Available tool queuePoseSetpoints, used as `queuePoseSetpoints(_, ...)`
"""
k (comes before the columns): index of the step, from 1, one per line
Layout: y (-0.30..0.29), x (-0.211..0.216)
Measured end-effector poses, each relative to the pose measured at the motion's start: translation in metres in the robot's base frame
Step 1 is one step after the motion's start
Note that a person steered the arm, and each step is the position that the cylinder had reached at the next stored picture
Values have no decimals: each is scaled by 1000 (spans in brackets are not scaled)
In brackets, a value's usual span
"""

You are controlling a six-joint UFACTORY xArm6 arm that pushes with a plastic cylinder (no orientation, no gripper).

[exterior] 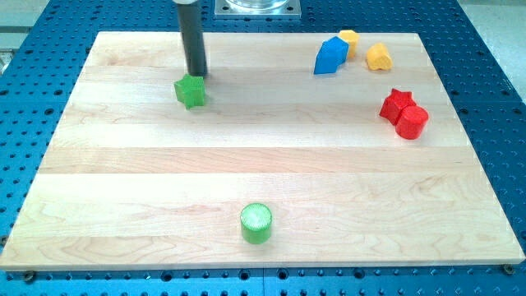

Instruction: Push the green star above the green circle

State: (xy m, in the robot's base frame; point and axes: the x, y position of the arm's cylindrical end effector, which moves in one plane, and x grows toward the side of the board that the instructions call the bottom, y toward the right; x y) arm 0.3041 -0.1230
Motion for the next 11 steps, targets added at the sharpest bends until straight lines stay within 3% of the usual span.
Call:
queuePoseSetpoints(1, -2, 97)
queuePoseSetpoints(2, 44, 173)
queuePoseSetpoints(4, -57, 121)
queuePoseSetpoints(5, -32, 61)
queuePoseSetpoints(6, 27, 80)
queuePoseSetpoints(7, 63, 159)
queuePoseSetpoints(9, 74, 131)
queuePoseSetpoints(10, 66, 92)
queuePoseSetpoints(11, 99, 85)
